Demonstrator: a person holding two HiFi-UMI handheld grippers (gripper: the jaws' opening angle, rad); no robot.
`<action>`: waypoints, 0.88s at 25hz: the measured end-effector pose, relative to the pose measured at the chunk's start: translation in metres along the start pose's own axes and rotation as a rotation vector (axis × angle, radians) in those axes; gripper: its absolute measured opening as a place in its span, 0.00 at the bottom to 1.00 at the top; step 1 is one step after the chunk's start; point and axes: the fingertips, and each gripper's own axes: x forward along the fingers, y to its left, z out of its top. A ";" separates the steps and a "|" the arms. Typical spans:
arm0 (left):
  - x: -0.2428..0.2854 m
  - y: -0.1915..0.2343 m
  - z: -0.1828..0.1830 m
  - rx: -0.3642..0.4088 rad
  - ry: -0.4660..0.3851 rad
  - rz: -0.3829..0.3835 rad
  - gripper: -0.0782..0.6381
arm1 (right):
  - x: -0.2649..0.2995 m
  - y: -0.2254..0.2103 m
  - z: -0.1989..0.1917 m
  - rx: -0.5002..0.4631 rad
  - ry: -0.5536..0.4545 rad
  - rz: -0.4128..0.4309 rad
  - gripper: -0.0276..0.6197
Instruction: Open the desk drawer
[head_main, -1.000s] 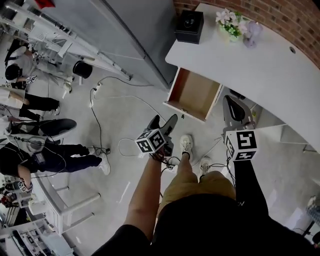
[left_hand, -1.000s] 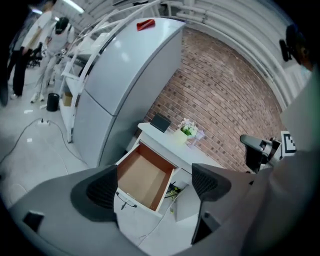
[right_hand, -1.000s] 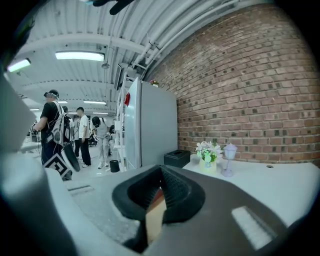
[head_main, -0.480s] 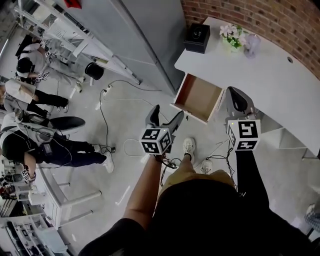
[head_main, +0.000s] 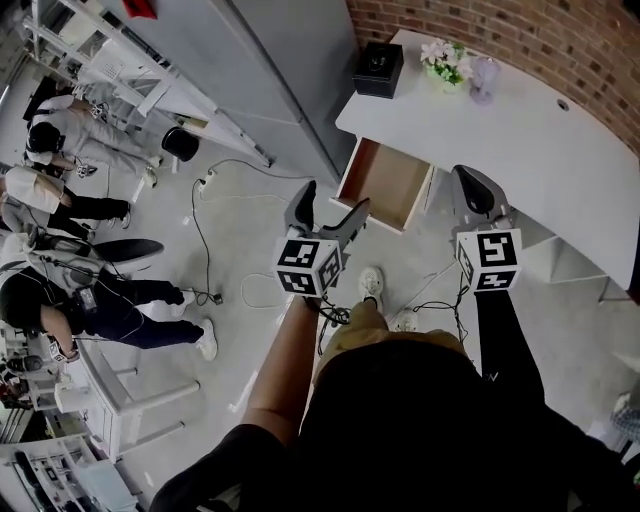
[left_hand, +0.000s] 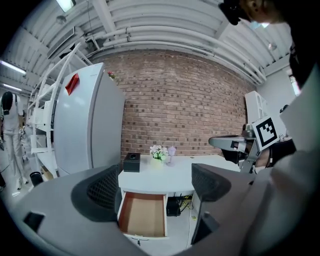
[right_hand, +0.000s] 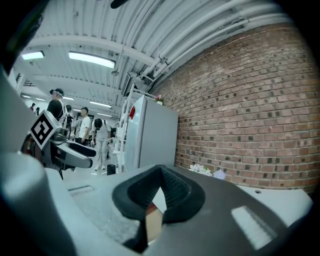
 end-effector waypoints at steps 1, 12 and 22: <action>-0.001 -0.003 0.005 0.008 -0.012 -0.004 0.73 | -0.002 0.000 0.002 -0.001 -0.007 -0.001 0.04; -0.016 -0.018 0.064 0.079 -0.123 -0.015 0.73 | -0.009 0.008 0.027 -0.033 -0.056 0.007 0.04; -0.019 -0.020 0.067 0.154 -0.125 0.023 0.73 | -0.010 0.015 0.030 -0.045 -0.058 0.014 0.04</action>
